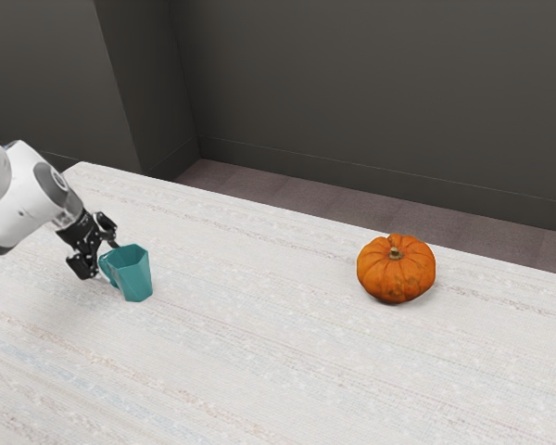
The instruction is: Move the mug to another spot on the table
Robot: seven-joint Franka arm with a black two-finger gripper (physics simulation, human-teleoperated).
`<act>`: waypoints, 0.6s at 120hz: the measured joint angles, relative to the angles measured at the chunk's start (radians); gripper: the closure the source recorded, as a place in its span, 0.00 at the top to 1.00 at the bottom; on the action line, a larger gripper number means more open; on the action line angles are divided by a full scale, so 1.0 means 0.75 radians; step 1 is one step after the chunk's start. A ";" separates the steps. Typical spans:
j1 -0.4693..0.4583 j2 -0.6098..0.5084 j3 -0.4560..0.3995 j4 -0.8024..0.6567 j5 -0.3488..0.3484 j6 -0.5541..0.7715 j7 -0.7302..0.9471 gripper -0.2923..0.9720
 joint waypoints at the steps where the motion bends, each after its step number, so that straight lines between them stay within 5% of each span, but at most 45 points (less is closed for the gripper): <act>1: 0.000 0.001 -0.001 0.000 -0.001 0.001 -0.002 0.75; 40: 0.000 0.001 -0.005 -0.015 -0.012 0.015 -0.056 0.33; 72: -0.002 -0.042 -0.039 -0.034 -0.069 0.026 -0.062 0.30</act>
